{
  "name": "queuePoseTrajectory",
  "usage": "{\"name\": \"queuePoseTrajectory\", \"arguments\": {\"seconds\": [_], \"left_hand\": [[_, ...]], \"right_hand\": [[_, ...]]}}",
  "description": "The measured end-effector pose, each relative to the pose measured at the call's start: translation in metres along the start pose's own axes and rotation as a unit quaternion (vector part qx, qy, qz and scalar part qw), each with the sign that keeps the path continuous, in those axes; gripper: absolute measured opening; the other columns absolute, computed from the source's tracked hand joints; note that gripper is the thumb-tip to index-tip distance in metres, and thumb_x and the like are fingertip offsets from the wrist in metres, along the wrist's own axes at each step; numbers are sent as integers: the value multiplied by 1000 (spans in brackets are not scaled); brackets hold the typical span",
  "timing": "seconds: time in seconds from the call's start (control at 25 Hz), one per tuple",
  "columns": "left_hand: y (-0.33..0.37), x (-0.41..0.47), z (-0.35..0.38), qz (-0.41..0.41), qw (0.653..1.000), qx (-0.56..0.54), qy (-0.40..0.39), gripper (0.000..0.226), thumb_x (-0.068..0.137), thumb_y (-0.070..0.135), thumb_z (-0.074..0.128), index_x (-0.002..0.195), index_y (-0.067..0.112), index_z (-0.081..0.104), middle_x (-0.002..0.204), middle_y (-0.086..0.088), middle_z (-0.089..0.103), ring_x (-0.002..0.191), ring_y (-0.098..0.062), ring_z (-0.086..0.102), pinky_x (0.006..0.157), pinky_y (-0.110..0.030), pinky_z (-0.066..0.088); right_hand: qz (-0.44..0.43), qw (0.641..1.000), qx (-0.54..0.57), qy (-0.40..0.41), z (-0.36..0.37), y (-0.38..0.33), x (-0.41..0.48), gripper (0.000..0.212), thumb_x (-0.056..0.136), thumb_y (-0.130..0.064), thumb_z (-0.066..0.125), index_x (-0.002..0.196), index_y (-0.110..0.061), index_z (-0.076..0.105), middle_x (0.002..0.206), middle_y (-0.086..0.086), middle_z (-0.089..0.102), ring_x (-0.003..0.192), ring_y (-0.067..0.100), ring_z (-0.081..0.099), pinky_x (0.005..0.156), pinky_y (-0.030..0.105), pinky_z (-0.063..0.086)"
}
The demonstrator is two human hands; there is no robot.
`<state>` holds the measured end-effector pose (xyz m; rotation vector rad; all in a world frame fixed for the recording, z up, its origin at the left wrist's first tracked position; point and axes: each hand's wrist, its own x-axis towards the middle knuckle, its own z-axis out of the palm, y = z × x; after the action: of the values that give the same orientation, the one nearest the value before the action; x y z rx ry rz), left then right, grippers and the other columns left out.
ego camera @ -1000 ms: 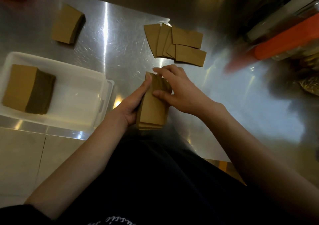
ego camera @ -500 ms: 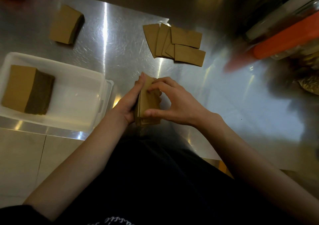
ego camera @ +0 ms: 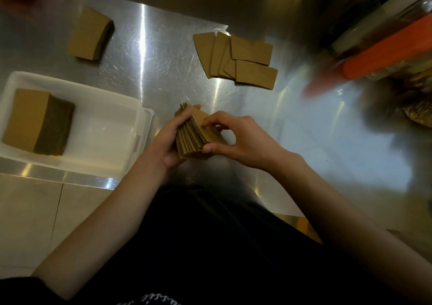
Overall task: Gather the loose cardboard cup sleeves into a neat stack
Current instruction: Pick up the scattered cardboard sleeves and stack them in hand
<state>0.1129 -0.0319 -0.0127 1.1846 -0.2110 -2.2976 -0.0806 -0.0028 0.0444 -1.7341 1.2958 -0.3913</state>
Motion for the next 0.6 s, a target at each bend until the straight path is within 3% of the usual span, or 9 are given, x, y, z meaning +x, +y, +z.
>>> {"name": "queuePoseTrajectory", "arguments": {"seconds": [0.16, 0.4, 0.52, 0.6], "left_hand": [[-6, 4, 11, 19, 999, 9, 27, 46, 93, 52, 59, 133, 29, 60, 104, -10, 77, 93, -26, 74, 74, -41, 60], [-6, 6, 7, 21, 999, 30, 31, 45, 93, 59, 50, 119, 26, 68, 106, -8, 75, 92, -24, 71, 80, -40, 58], [-5, 6, 10, 24, 1000, -8, -10, 47, 94, 56, 50, 126, 22, 60, 109, -10, 72, 91, -24, 70, 74, -38, 59], [-3, 9, 14, 21, 998, -42, -33, 48, 96, 53, 51, 131, 20, 52, 113, -14, 66, 94, -24, 68, 76, -37, 59]], "right_hand": [[-17, 1000, -24, 9, 6, -1, -2, 51, 79, -64, 58, 117, -32, 49, 120, -3, 57, 102, 13, 54, 84, 34, 52], [-47, 998, -39, 3, 3, 5, 3, 44, 84, -61, 56, 114, -30, 57, 122, -4, 58, 111, 14, 51, 88, 24, 44], [0, 996, 20, 86, -6, 20, 16, 29, 91, -47, 55, 115, -30, 56, 111, -14, 59, 102, 2, 55, 87, 20, 48], [57, 982, 32, 177, -17, 40, 31, 27, 93, -38, 57, 117, -26, 57, 106, -15, 60, 98, -2, 58, 88, 26, 52]]}}
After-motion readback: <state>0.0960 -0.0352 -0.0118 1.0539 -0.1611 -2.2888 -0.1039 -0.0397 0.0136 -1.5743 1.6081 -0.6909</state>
